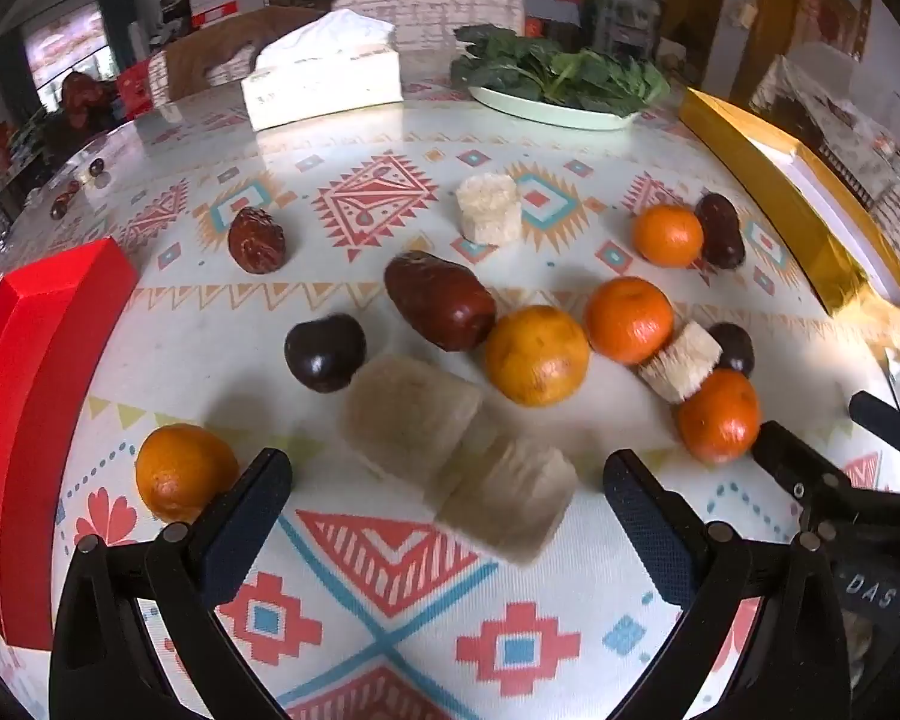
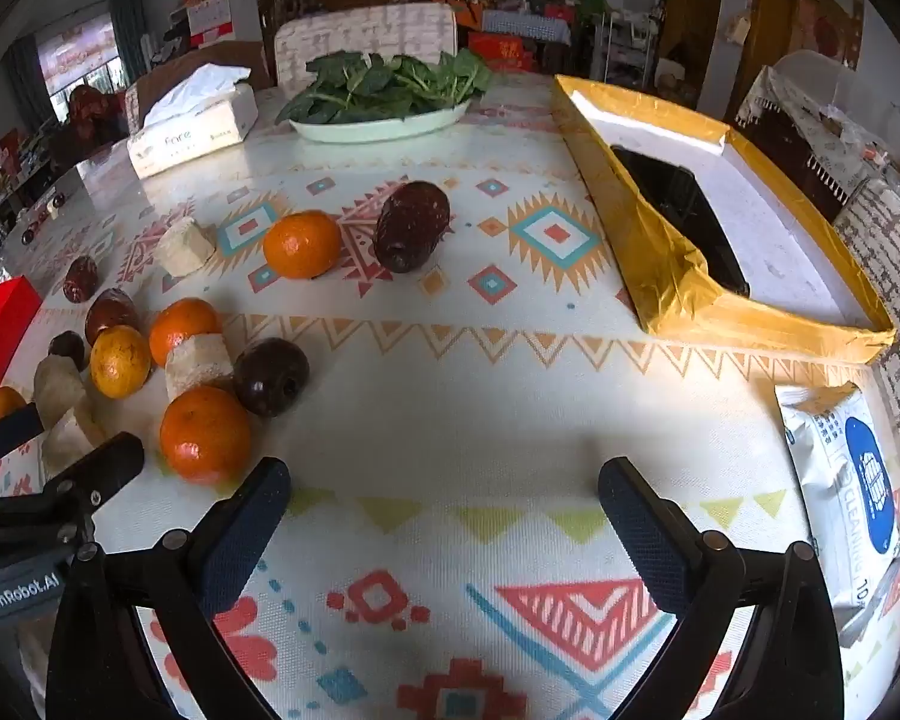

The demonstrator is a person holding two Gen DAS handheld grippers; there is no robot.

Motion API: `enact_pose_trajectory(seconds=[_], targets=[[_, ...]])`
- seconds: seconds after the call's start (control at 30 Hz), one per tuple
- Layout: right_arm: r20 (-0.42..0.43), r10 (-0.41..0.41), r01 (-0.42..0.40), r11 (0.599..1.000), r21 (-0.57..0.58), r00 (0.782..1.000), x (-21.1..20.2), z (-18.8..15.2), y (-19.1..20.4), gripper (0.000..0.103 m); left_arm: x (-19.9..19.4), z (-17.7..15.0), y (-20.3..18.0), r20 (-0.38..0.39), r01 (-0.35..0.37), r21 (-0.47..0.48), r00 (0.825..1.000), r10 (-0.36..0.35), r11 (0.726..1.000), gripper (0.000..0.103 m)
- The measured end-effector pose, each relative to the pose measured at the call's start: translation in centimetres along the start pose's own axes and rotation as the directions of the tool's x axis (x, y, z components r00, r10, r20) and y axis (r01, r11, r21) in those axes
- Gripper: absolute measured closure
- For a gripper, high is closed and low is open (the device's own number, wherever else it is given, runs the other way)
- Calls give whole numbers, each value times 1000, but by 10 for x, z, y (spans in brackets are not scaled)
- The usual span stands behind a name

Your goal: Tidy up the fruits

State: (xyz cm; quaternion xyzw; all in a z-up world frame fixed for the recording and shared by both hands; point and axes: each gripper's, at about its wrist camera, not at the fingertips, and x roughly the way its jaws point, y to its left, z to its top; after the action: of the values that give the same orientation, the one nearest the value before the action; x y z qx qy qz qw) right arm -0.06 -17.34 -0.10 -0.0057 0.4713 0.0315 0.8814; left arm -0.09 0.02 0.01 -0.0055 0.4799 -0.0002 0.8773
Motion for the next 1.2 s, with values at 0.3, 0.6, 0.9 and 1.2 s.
enact_pose_trajectory(seconds=[0.3, 0.6, 0.9, 1.2], targets=[[-31, -50, 52, 996, 76, 998, -9, -10, -1, 0, -28, -24, 18, 13, 75, -5, 997, -75, 997, 0], [-28, -58, 60, 994, 87, 998, -12, -13, -1, 0, -118, -48, 87, 329, 121, -134, 942, -71, 984, 0], [-37, 55, -49, 990, 132, 998, -24, -16, 2, 0, -209, -68, 122, 551, 9, -158, 831, 80, 987, 0], [183, 109, -134, 982, 131, 977, -109, -7, 24, 0, -278, -76, 149, 654, 37, -179, 751, 91, 983, 0]])
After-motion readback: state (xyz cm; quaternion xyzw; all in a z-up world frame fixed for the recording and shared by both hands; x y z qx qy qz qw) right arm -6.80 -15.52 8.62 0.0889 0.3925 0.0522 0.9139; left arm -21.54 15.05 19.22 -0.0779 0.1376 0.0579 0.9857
